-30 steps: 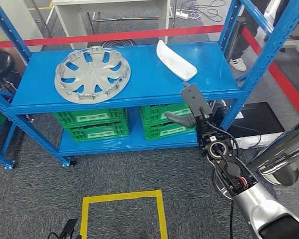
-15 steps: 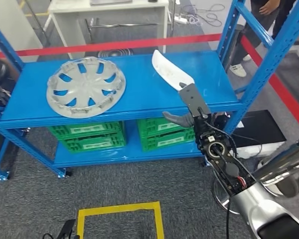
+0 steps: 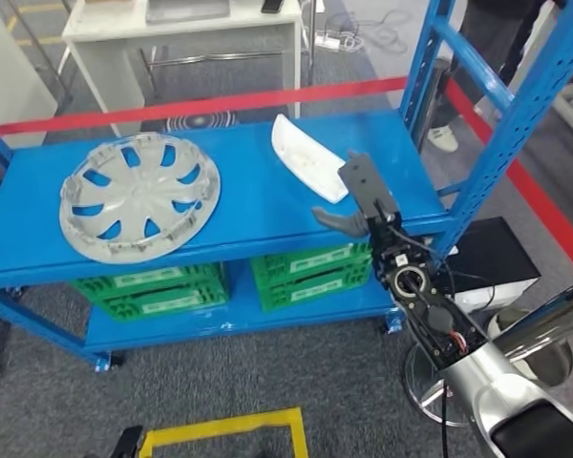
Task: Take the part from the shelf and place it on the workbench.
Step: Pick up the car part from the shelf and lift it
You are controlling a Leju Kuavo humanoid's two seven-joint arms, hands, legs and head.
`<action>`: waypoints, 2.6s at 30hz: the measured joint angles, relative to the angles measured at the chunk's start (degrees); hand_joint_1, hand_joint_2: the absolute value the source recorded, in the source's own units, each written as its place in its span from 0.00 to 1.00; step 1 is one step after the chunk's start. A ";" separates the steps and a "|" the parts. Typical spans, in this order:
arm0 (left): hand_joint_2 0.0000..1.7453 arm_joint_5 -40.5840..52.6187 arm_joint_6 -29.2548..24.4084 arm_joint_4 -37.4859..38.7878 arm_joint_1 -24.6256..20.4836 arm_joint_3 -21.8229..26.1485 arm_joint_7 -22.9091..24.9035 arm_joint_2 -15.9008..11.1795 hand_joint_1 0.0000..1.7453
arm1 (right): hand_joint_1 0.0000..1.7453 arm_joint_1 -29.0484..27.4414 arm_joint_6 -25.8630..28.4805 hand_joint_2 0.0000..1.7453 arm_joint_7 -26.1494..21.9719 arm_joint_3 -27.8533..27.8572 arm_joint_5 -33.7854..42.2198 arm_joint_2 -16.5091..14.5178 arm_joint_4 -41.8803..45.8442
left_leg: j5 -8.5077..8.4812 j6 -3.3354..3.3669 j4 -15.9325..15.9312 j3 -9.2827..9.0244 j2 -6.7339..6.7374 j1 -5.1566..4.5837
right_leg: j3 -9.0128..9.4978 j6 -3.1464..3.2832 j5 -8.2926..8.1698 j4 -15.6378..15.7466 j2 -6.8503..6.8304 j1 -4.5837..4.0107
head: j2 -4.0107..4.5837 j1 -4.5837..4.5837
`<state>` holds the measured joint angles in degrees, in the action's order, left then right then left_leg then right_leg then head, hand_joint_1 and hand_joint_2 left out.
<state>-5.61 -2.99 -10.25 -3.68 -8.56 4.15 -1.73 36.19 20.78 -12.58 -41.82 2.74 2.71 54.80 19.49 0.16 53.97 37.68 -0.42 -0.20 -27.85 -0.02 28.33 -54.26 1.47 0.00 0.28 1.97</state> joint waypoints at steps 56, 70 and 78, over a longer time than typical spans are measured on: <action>0.00 -2.21 0.68 0.00 -0.40 -3.96 0.32 -0.27 0.00 | 0.00 8.64 3.05 1.00 21.90 -6.58 -37.29 -0.57 -17.44 | 3.36 0.31 0.16 -3.59 -0.24 -0.15 | -4.32 0.06 -2.88 -1.08 -0.64 0.01 | 0.00 -0.82; 0.00 -2.18 1.08 0.00 -1.12 -5.14 0.70 -0.23 0.00 | 0.00 8.69 -6.46 1.00 19.47 -6.86 -33.19 -2.55 -20.51 | 3.36 0.31 0.16 -3.58 -0.24 -0.15 | -4.33 0.06 -2.88 -1.07 -0.64 0.00 | 0.00 -0.82; 0.00 -2.01 1.40 0.00 -1.38 -5.73 1.23 -0.20 0.00 | 0.00 8.45 -7.47 1.00 17.69 -7.48 -32.16 -3.96 -23.75 | 3.36 0.31 0.16 -3.58 -0.24 -0.15 | -4.33 0.06 -2.88 -1.06 -0.64 0.00 | 0.00 -0.83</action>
<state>-7.62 -1.59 -10.25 -5.06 -14.29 5.38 -1.93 44.65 13.32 5.11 -49.30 -29.42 -1.25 31.05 22.86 0.47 54.13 34.09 -0.66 -0.35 -32.18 0.04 25.46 -55.32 0.83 0.00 0.28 1.14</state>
